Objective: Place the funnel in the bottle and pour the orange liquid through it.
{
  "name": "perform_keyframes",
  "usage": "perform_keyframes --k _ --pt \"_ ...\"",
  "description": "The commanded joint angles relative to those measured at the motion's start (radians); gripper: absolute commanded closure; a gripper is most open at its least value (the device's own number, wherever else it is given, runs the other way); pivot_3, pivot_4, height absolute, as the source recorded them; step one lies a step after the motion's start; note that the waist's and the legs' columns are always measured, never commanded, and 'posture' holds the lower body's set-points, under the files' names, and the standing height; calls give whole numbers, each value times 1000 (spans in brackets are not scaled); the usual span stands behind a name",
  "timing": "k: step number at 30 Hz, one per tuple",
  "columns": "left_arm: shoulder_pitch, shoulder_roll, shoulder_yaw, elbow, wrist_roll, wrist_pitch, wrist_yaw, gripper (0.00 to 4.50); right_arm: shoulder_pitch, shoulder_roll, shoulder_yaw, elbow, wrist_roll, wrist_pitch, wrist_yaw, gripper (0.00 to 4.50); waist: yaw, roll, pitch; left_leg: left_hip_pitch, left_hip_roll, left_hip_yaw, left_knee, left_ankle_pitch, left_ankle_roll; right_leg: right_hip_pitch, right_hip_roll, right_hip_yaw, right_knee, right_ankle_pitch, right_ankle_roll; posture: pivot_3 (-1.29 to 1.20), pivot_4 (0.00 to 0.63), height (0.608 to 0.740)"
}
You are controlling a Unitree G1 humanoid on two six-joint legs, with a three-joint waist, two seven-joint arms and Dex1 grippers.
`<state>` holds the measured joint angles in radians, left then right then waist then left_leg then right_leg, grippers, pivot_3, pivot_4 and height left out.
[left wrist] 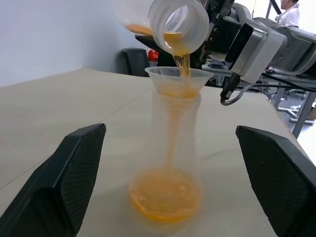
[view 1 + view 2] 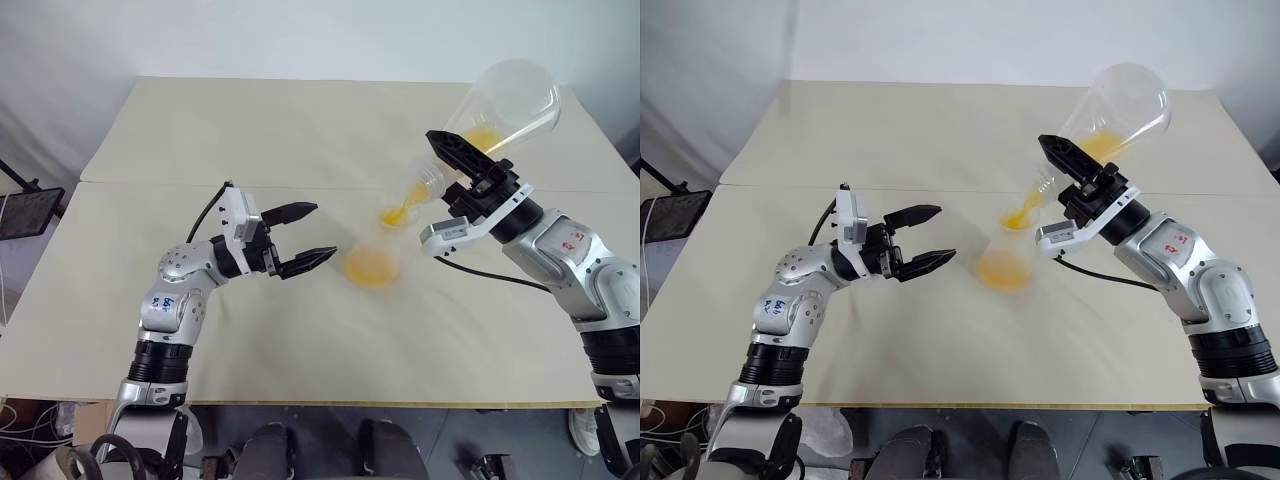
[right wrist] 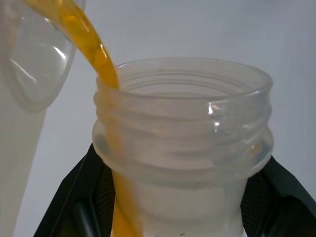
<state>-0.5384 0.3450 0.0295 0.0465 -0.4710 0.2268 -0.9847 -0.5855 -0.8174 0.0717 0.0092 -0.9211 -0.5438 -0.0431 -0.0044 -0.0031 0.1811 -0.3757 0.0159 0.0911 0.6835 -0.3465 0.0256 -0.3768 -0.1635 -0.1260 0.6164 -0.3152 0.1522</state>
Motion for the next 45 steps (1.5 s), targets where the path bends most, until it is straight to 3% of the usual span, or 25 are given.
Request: perform_keyframes --k 1,45 --pt "6 -8 9 -43 -22 -21 4 0 -37 -27 -16 -10 7 0 -21 1840 0 0 0 0 0 0 0 0 0 0 0 0 0 0 0 0 150 740" --pt "-2 -26 2 -30 -9 -60 7 0 -68 -33 6 -5 -72 -11 -109 1840 0 0 0 0 0 0 0 0 0 0 0 0 0 0 0 0 150 740"
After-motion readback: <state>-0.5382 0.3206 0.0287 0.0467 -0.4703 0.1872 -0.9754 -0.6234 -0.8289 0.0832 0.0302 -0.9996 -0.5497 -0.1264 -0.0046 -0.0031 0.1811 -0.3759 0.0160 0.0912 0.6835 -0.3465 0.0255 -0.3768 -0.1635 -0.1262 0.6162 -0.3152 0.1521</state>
